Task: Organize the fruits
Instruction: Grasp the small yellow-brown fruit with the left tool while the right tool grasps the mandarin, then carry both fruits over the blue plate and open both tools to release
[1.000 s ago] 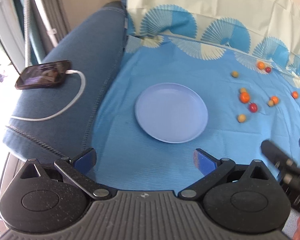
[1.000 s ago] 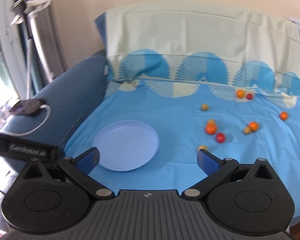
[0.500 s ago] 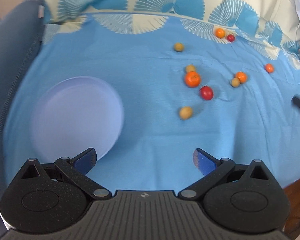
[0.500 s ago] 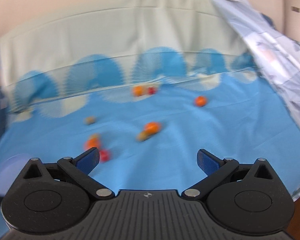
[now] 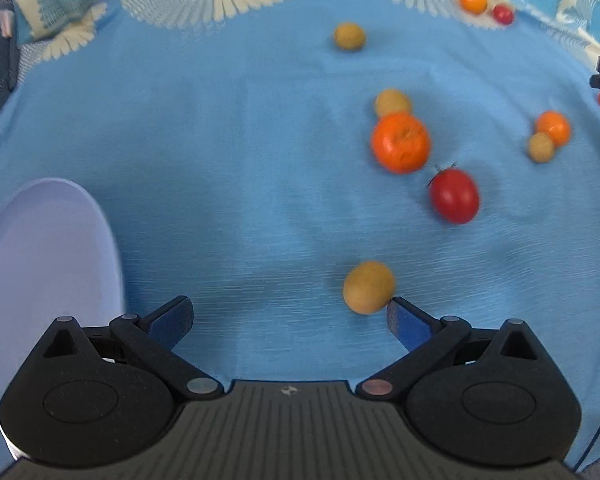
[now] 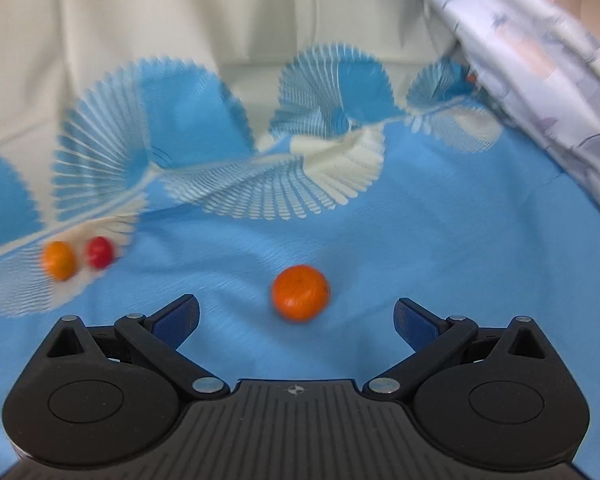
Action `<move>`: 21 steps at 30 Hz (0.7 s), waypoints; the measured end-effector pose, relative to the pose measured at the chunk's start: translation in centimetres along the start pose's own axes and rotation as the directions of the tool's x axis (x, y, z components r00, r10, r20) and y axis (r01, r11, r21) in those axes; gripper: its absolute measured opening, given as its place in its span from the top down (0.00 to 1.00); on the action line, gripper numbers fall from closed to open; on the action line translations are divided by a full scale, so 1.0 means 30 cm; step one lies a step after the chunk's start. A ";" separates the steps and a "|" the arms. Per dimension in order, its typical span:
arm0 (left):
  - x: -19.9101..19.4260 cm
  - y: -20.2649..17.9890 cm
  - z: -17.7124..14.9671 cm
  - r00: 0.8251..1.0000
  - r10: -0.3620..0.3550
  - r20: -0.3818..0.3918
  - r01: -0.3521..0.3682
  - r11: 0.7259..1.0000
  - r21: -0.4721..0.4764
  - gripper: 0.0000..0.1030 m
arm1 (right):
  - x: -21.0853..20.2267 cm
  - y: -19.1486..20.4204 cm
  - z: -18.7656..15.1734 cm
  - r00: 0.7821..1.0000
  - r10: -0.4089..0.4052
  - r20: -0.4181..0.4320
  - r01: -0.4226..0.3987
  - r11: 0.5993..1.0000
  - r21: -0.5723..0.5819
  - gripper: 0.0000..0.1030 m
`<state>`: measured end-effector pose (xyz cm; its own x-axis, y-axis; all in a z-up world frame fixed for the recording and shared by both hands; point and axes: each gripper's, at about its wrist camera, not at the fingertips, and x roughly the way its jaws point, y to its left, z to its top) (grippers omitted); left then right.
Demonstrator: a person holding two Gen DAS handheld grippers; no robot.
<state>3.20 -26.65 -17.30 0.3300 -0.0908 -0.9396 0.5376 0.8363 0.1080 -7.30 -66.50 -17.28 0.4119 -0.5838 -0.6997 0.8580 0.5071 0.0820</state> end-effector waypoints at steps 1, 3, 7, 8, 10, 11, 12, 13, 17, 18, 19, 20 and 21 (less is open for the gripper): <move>0.008 0.004 0.001 1.000 -0.008 0.005 0.008 1.000 -0.009 0.00 | 0.047 -0.004 -0.002 0.999 -0.014 -0.029 0.014 1.000 0.003 0.01; 0.011 0.009 0.003 1.000 -0.015 0.015 0.016 1.000 -0.018 0.00 | 0.090 -0.007 -0.029 1.000 -0.026 -0.001 0.026 0.999 -0.020 0.01; -0.027 0.004 -0.007 0.995 -0.056 0.077 0.055 0.998 0.015 0.42 | 0.084 -0.008 -0.047 1.000 -0.013 0.023 0.014 0.998 -0.054 0.02; -0.047 -0.007 -0.009 0.993 -0.064 0.096 0.060 0.997 0.046 0.74 | 0.070 -0.013 -0.050 0.999 -0.017 0.043 0.019 0.999 -0.047 0.17; -0.075 -0.021 -0.014 0.990 -0.076 0.117 0.068 0.995 0.069 0.74 | 0.034 -0.018 -0.044 0.998 -0.012 0.066 0.016 0.998 -0.053 0.60; -0.089 -0.017 -0.016 0.988 -0.091 0.127 0.083 0.994 0.065 0.74 | 0.023 -0.019 -0.041 0.998 -0.023 0.060 0.026 0.998 -0.052 0.63; -0.103 -0.013 -0.016 0.985 -0.105 0.134 0.096 0.993 0.069 0.74 | 0.006 -0.028 -0.038 0.998 -0.018 0.054 0.020 0.999 -0.040 0.63; -0.121 -0.011 -0.019 0.983 -0.112 0.145 0.103 0.992 0.069 0.74 | -0.020 -0.036 -0.033 0.998 -0.007 0.057 0.009 1.000 -0.026 0.63; -0.225 0.025 -0.040 0.974 -0.128 0.190 0.120 0.992 0.049 0.74 | -0.189 -0.031 -0.048 0.993 0.042 0.111 -0.036 0.998 -0.055 0.63; -0.255 0.038 -0.048 0.972 -0.129 0.198 0.123 0.991 0.042 0.74 | -0.248 -0.025 -0.057 0.991 0.068 0.119 -0.061 0.996 -0.063 0.63; -0.290 0.056 -0.061 0.969 -0.133 0.207 0.129 0.991 0.035 0.74 | -0.310 -0.015 -0.071 0.988 0.091 0.123 -0.082 0.994 -0.078 0.63; -0.324 0.076 -0.069 0.966 -0.137 0.219 0.134 0.991 0.027 0.74 | -0.378 0.002 -0.089 0.985 0.116 0.130 -0.104 0.990 -0.100 0.63; -0.367 0.096 -0.080 0.962 -0.139 0.237 0.137 0.990 0.023 0.74 | -0.450 0.020 -0.112 0.980 0.144 0.137 -0.128 0.985 -0.117 0.63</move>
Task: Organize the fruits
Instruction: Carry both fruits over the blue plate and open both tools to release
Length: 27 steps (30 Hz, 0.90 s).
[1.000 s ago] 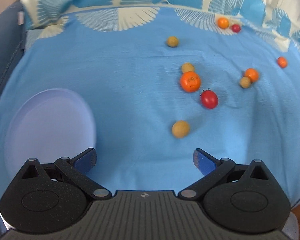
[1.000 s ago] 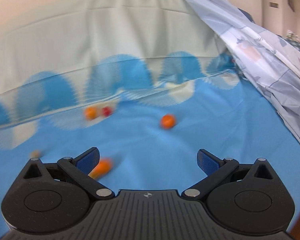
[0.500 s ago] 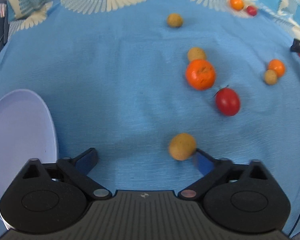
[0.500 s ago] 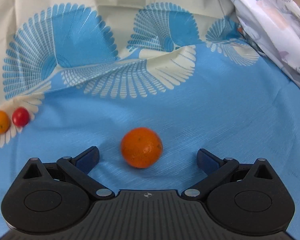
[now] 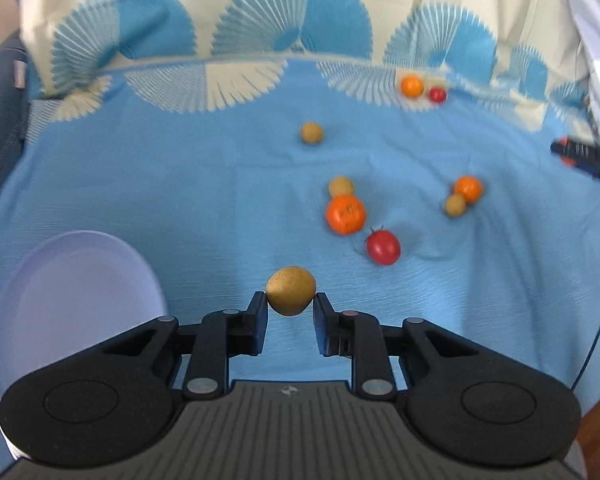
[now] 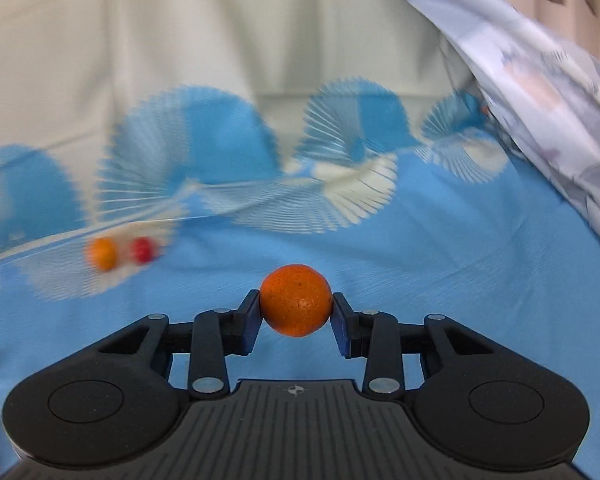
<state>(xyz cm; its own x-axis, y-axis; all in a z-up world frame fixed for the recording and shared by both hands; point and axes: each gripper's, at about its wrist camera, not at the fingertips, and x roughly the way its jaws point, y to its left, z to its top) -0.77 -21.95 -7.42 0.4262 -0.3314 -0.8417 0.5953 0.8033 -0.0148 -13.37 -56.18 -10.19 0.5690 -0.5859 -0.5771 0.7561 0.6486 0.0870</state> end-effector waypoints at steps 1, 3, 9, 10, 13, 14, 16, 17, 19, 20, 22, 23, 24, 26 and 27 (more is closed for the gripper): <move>-0.050 0.016 -0.005 1.000 -0.002 0.021 0.002 1.000 -0.003 0.74 | -0.072 0.032 -0.013 1.000 0.031 0.004 -0.031 0.999 -0.015 0.63; -0.160 0.054 -0.027 0.998 -0.001 0.063 0.002 1.000 -0.011 0.74 | -0.222 0.100 -0.045 0.995 0.102 0.009 -0.102 0.994 -0.030 0.63; -0.438 0.204 -0.131 0.991 0.042 0.129 -0.034 0.997 -0.064 0.74 | -0.648 0.374 -0.193 0.952 0.306 0.006 -0.304 0.946 -0.114 0.63; -0.476 0.227 -0.154 0.989 0.051 0.139 -0.042 0.997 -0.068 0.74 | -0.714 0.423 -0.219 0.942 0.335 0.007 -0.331 0.934 -0.133 0.63; -0.571 0.310 -0.220 0.984 0.072 0.161 -0.057 0.994 -0.094 0.74 | -0.875 0.558 -0.285 0.899 0.435 -0.040 -0.436 0.887 -0.150 0.63; -0.598 0.336 -0.242 0.983 0.078 0.168 -0.061 0.992 -0.108 0.74 | -0.919 0.597 -0.303 0.885 0.461 -0.062 -0.465 0.872 -0.155 0.63; -0.652 0.395 -0.285 0.980 0.079 0.182 -0.055 0.989 -0.135 0.74 | -1.002 0.668 -0.338 0.862 0.498 -0.091 -0.506 0.845 -0.173 0.63; -0.672 0.419 -0.303 0.979 0.083 0.186 -0.056 0.988 -0.147 0.74 | -1.037 0.699 -0.354 0.856 0.507 -0.105 -0.517 0.835 -0.189 0.63; -0.708 0.468 -0.340 0.977 0.089 0.195 -0.057 0.984 -0.166 0.74 | -1.100 0.754 -0.388 0.851 0.510 -0.127 -0.526 0.822 -0.218 0.63; -0.726 0.489 -0.358 0.975 0.092 0.202 -0.057 0.983 -0.173 0.74 | -1.130 0.775 -0.405 0.848 0.512 -0.137 -0.530 0.817 -0.229 0.63; -0.756 0.531 -0.393 0.972 0.098 0.212 -0.059 0.981 -0.184 0.74 | -1.182 0.814 -0.434 0.844 0.513 -0.156 -0.536 0.806 -0.251 0.63; -0.770 0.553 -0.408 0.971 0.101 0.215 -0.060 0.980 -0.190 0.74 | -1.200 0.830 -0.447 0.843 0.512 -0.162 -0.537 0.802 -0.262 0.63; -0.776 0.568 -0.418 0.971 0.106 0.216 -0.062 0.978 -0.198 0.74 | -1.217 0.845 -0.455 0.843 0.511 -0.168 -0.538 0.797 -0.275 0.63; -0.785 0.599 -0.437 0.969 0.111 0.220 -0.063 0.975 -0.213 0.74 | -1.239 0.871 -0.472 0.841 0.510 -0.179 -0.540 0.786 -0.299 0.62; -0.788 0.613 -0.442 0.968 0.114 0.222 -0.064 0.973 -0.223 0.74 | -1.249 0.882 -0.477 0.841 0.510 -0.182 -0.541 0.783 -0.307 0.62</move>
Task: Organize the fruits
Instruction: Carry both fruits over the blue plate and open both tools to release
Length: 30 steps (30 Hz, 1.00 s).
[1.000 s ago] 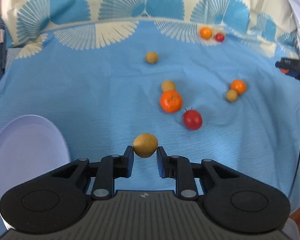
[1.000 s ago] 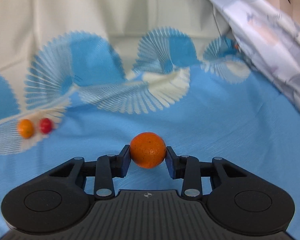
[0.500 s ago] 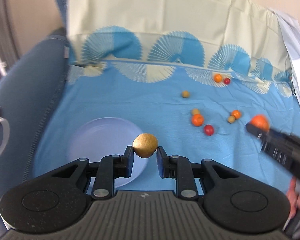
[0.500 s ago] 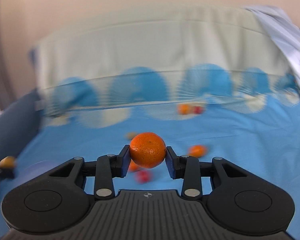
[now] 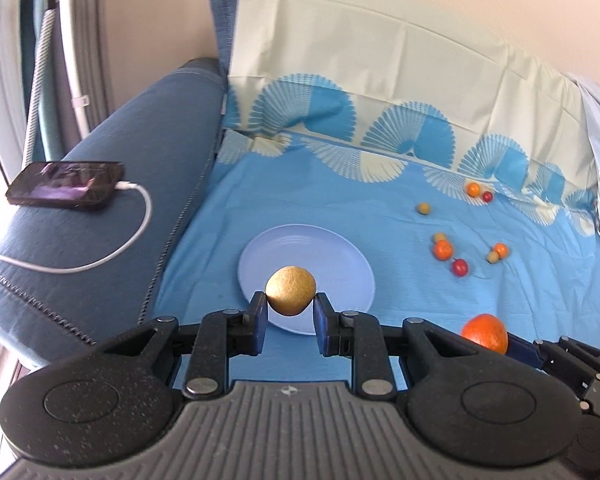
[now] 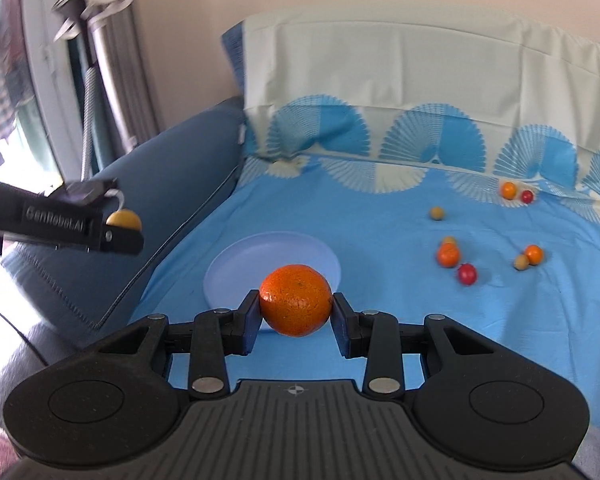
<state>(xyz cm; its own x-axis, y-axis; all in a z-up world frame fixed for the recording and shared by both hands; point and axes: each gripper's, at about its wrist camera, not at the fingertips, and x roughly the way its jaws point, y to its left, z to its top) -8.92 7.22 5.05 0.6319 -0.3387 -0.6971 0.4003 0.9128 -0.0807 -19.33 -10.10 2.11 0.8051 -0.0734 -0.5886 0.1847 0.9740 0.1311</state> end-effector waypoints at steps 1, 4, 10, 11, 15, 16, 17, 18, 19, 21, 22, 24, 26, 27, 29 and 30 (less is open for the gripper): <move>-0.001 0.013 0.000 1.000 0.004 0.002 -0.004 1.000 -0.012 0.74 | 0.000 0.013 -0.002 1.000 0.002 -0.002 -0.002 1.000 -0.008 0.62; -0.002 0.050 0.004 1.000 0.008 0.006 -0.008 0.999 -0.040 0.74 | 0.009 0.040 0.013 1.000 0.007 -0.003 -0.007 1.000 -0.031 0.62; 0.039 0.073 0.022 1.000 0.019 -0.013 -0.020 0.998 -0.052 0.74 | 0.054 0.065 0.041 1.000 0.015 -0.019 -0.016 0.999 -0.041 0.62; 0.054 0.073 0.026 1.000 0.018 -0.021 -0.019 0.998 -0.053 0.74 | 0.072 0.062 0.045 1.000 0.014 -0.027 -0.015 0.999 -0.037 0.62; 0.118 0.062 0.046 0.999 0.013 -0.046 -0.016 0.998 -0.060 0.74 | 0.137 0.063 0.056 0.999 0.015 -0.051 -0.017 1.000 -0.026 0.62; 0.137 0.057 0.052 0.999 0.013 -0.050 -0.016 0.998 -0.059 0.74 | 0.152 0.060 0.056 0.998 0.015 -0.056 -0.017 0.999 -0.028 0.62; 0.159 0.052 0.059 0.998 0.009 -0.054 -0.012 0.998 -0.057 0.74 | 0.172 0.056 0.058 0.998 0.012 -0.064 -0.014 0.999 -0.030 0.62; 0.181 0.049 0.065 0.998 0.010 -0.059 -0.013 0.998 -0.054 0.74 | 0.194 0.052 0.060 0.997 0.010 -0.072 -0.012 0.999 -0.030 0.62; 0.204 0.044 0.072 0.998 0.010 -0.065 -0.013 0.999 -0.052 0.74 | 0.217 0.046 0.061 0.997 0.008 -0.079 -0.010 1.000 -0.030 0.62; 0.258 0.031 0.084 0.997 0.007 -0.076 -0.010 0.999 -0.045 0.74 | 0.270 0.035 0.064 0.996 -0.001 -0.094 -0.002 1.000 -0.031 0.62; 0.288 0.024 0.089 0.996 0.015 -0.084 -0.018 0.999 -0.039 0.74 | 0.297 0.027 0.066 0.995 -0.003 -0.101 0.000 1.000 -0.031 0.62; 0.355 0.010 0.097 0.994 0.022 -0.103 -0.025 0.999 -0.033 0.74 | 0.354 0.013 0.069 0.993 -0.013 -0.115 0.009 0.999 -0.036 0.62; 0.421 -0.002 0.103 0.991 0.029 -0.128 -0.032 0.999 -0.026 0.74 | 0.416 0.003 0.068 0.991 -0.019 -0.132 0.014 0.999 -0.041 0.62; 0.451 -0.005 0.104 0.990 0.028 -0.137 -0.031 0.999 -0.024 0.74 | 0.447 0.000 0.067 0.990 -0.022 -0.140 0.015 0.999 -0.046 0.62; 0.508 -0.007 0.105 0.986 0.034 -0.161 -0.038 0.999 -0.021 0.74 | 0.509 -0.007 0.062 0.987 -0.024 -0.160 0.016 0.998 -0.054 0.62; 0.539 -0.006 0.105 0.984 0.036 -0.173 -0.041 0.999 -0.021 0.74 | 0.539 -0.009 0.057 0.985 -0.026 -0.172 0.016 0.998 -0.057 0.62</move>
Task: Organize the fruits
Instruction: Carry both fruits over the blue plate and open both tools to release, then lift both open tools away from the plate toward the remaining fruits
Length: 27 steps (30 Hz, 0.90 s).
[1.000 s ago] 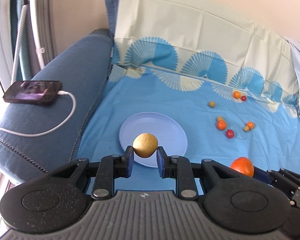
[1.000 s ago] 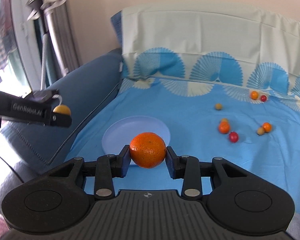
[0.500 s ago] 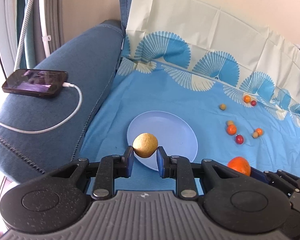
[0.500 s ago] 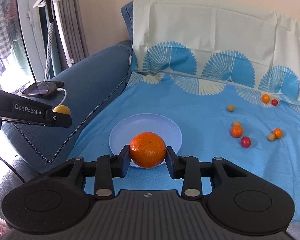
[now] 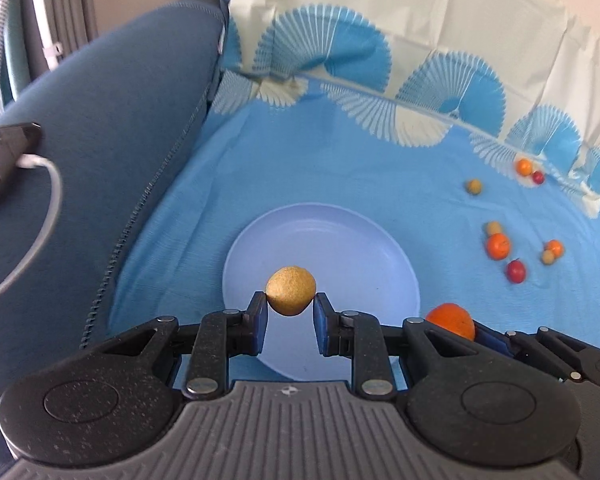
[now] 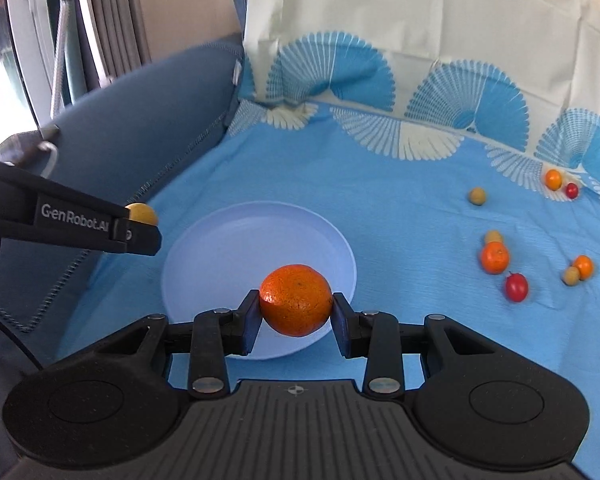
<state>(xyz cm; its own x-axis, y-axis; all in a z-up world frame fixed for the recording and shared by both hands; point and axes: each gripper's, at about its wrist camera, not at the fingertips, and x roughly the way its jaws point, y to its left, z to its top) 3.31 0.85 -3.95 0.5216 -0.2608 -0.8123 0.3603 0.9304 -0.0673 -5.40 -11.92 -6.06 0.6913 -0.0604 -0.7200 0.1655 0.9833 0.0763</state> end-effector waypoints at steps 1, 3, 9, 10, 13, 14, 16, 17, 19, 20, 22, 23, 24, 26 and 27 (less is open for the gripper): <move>0.030 0.001 0.004 1.000 0.007 -0.013 -0.007 1.000 -0.002 0.74 | 0.030 0.000 -0.001 1.000 0.000 -0.017 0.000 1.000 -0.004 0.62; 0.086 0.007 0.011 0.999 0.020 -0.044 -0.020 1.000 -0.004 0.74 | 0.084 0.003 -0.005 0.999 0.003 -0.046 -0.004 1.000 -0.014 0.62; 0.185 0.022 0.032 0.994 0.067 -0.086 -0.065 0.998 0.019 0.70 | 0.189 0.012 0.002 0.995 0.006 -0.099 -0.009 0.999 -0.034 0.62; 0.187 0.024 0.038 0.994 0.064 -0.085 -0.062 0.998 0.022 0.46 | 0.196 0.012 0.009 0.995 -0.001 -0.097 -0.002 1.000 -0.031 0.62; 0.149 0.041 0.058 0.997 0.074 -0.036 -0.074 0.997 -0.010 0.00 | 0.187 0.002 0.037 0.997 0.014 -0.074 -0.016 1.000 -0.015 0.38; 0.125 0.047 0.061 0.998 0.063 -0.015 -0.064 0.998 -0.015 0.00 | 0.172 -0.003 0.047 0.998 0.012 -0.061 -0.013 1.000 -0.011 0.25; 0.082 0.048 0.066 0.998 0.054 -0.016 -0.054 0.999 0.001 0.00 | 0.125 -0.010 0.058 0.999 -0.006 -0.034 0.005 1.000 -0.013 0.18; 0.057 0.050 0.061 0.998 0.063 -0.017 -0.063 0.998 0.003 0.00 | 0.101 -0.014 0.060 0.999 -0.009 -0.034 0.009 1.000 -0.014 0.15; -0.003 0.057 0.036 0.997 0.081 -0.008 -0.081 0.997 -0.003 0.00 | 0.038 -0.025 0.054 0.999 -0.008 -0.038 0.008 1.000 0.008 0.13; -0.036 0.061 0.018 0.996 0.091 -0.006 -0.091 0.996 -0.002 0.00 | 0.002 -0.027 0.044 0.999 -0.004 -0.039 0.005 1.000 0.021 0.11; -0.108 0.069 -0.025 0.994 0.112 -0.002 -0.112 0.994 -0.003 0.00 | -0.077 -0.017 0.015 0.999 0.003 -0.042 -0.001 1.000 0.031 0.08; -0.142 0.075 -0.048 0.993 0.120 0.003 -0.120 0.993 -0.006 0.00 | -0.120 -0.009 -0.001 0.999 0.005 -0.033 -0.004 1.000 0.029 0.06; -0.180 0.079 -0.072 0.992 0.128 0.009 -0.128 0.992 -0.011 0.00 | -0.163 0.004 -0.021 1.000 0.001 -0.020 -0.001 1.000 0.023 0.05; -0.246 0.092 -0.120 0.991 0.135 0.019 -0.134 0.991 -0.028 0.00 | -0.241 0.034 -0.055 1.000 -0.024 0.013 0.024 1.000 0.010 0.04; -0.280 0.097 -0.143 0.991 0.135 0.025 -0.134 0.990 -0.037 0.00 | -0.275 0.049 -0.068 0.999 -0.031 0.030 0.031 1.000 0.006 0.03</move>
<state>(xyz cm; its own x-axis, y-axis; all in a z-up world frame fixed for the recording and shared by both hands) -3.33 6.86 0.18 0.5844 -0.1395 -0.7994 0.2581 0.9659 0.0202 -12.28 -9.63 -1.42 0.7066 -0.0959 -0.7011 0.1910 0.9798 0.0585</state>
